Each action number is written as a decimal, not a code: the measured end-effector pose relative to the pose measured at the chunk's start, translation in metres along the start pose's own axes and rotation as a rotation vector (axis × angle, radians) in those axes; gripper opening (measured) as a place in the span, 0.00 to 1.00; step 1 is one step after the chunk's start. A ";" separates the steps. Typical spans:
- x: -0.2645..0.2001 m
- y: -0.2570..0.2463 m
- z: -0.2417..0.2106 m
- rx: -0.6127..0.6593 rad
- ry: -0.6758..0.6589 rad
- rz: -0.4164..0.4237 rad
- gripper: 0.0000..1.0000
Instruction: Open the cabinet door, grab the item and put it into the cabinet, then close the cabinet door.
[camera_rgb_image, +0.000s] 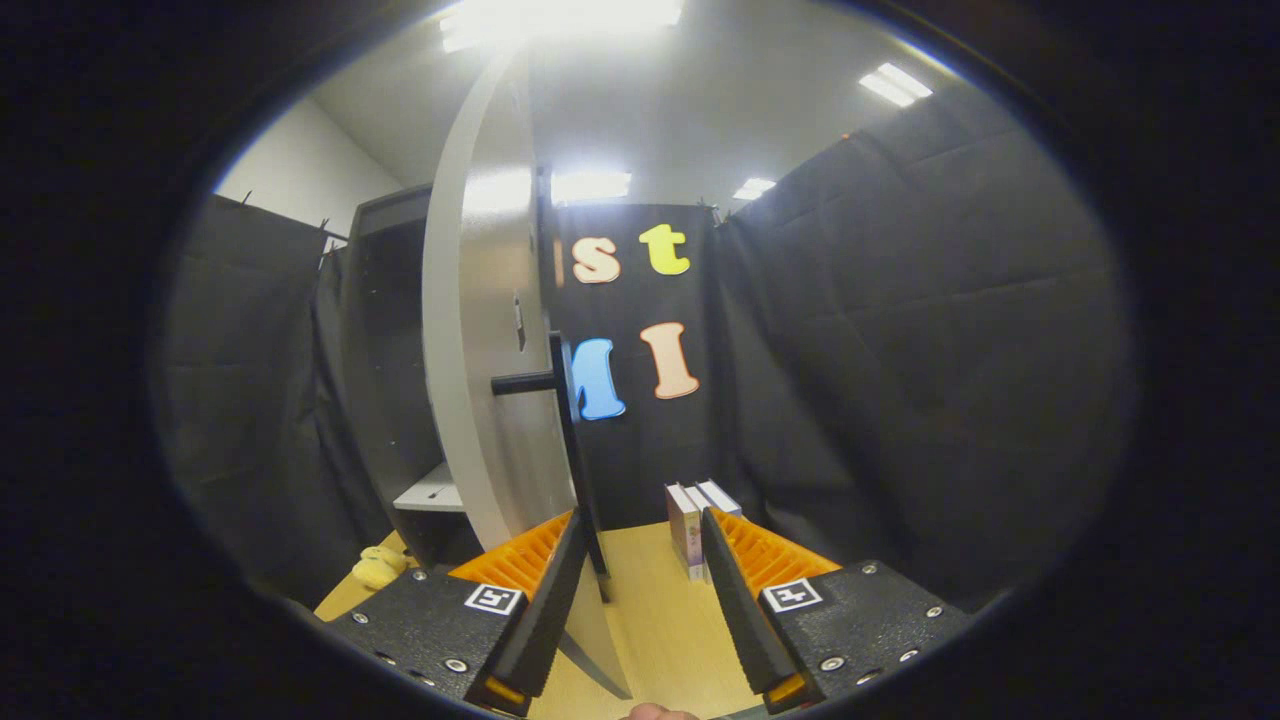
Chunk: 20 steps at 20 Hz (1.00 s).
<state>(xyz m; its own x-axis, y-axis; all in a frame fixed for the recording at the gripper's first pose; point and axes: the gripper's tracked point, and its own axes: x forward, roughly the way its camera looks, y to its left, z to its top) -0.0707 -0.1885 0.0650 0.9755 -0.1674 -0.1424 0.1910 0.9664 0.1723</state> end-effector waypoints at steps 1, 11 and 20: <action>0.000 -0.002 0.001 0.003 -0.003 0.003 0.76; -0.038 -0.017 0.028 0.000 -0.094 0.020 0.94; -0.140 0.176 0.044 -0.053 -0.152 0.612 0.94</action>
<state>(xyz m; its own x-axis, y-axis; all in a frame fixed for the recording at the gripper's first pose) -0.1686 -0.0034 0.1583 0.9119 0.3963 0.1068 -0.4080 0.9038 0.1294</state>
